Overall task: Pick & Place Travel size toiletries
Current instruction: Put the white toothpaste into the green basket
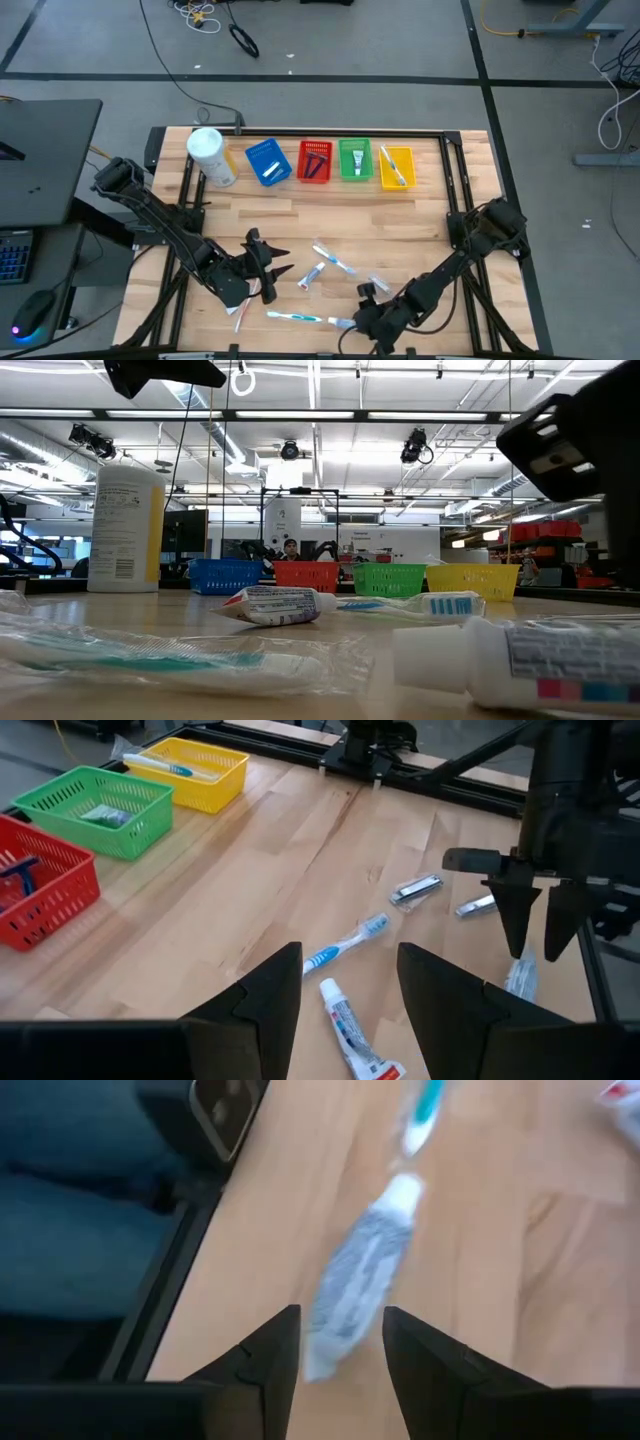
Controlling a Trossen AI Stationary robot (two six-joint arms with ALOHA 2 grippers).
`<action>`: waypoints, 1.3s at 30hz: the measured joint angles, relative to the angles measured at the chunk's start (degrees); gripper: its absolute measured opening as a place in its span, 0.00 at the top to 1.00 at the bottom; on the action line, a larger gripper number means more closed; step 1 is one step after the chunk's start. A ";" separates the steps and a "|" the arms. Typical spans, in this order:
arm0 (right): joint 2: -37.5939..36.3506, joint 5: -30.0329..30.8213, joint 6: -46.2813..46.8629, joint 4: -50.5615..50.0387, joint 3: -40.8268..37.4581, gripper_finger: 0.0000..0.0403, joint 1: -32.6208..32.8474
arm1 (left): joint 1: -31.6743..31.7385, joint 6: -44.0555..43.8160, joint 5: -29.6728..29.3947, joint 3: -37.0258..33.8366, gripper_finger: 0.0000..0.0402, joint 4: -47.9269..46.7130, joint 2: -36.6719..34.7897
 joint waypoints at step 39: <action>2.62 -0.64 4.96 -1.22 0.00 0.80 -0.35 | 0.00 0.30 0.04 -0.02 0.56 -0.01 0.00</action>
